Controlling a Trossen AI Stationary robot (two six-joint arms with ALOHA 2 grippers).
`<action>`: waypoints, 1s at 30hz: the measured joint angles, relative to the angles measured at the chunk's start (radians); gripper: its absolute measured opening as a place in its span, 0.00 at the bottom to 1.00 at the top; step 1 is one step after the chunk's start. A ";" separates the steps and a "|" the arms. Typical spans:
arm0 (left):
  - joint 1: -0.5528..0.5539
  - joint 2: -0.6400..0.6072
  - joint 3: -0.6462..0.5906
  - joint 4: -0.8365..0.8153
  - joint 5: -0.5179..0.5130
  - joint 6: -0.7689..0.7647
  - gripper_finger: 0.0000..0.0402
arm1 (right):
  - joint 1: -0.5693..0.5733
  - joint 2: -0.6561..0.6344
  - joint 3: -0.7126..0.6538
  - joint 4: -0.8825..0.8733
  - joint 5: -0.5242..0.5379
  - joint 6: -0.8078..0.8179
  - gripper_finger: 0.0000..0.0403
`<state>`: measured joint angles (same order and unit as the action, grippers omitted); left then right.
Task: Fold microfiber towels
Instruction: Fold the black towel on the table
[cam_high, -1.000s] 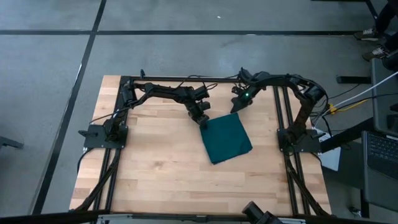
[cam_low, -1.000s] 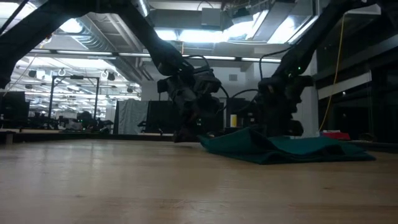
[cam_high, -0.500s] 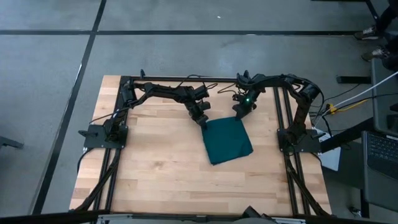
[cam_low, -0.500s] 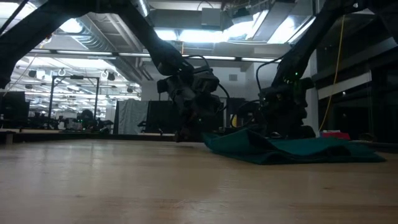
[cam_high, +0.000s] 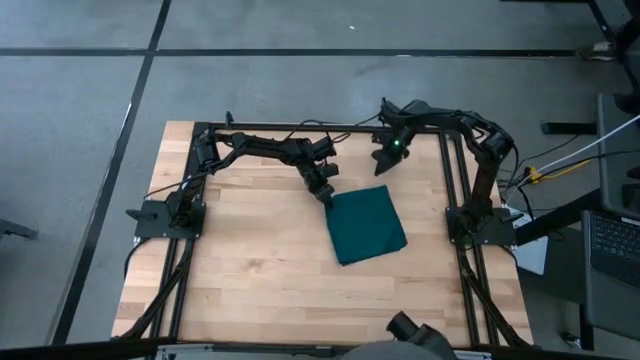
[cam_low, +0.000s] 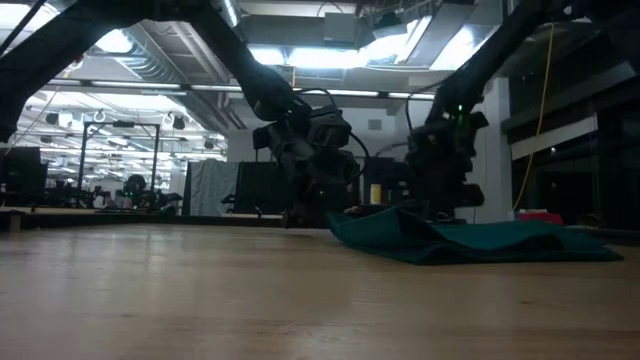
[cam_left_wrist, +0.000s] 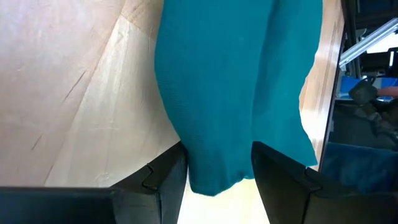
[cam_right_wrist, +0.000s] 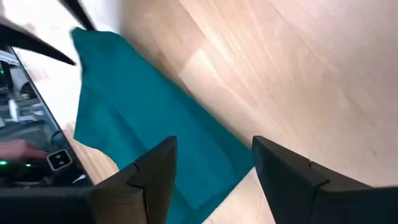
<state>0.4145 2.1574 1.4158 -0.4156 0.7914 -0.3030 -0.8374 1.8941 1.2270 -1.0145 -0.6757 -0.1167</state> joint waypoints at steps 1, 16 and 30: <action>0.000 0.000 0.000 0.000 0.000 0.002 0.43 | -0.002 0.015 -0.001 -0.003 -0.007 0.000 0.53; 0.001 0.000 0.000 0.003 0.027 0.029 0.43 | 0.047 0.104 -0.012 -0.061 -0.045 -0.005 0.51; 0.001 0.000 0.000 0.002 0.055 0.064 0.43 | 0.159 0.108 0.015 -0.080 -0.068 0.012 0.48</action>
<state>0.4152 2.1571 1.4162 -0.4134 0.8467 -0.2394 -0.6785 2.0022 1.2421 -1.0941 -0.7434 -0.1050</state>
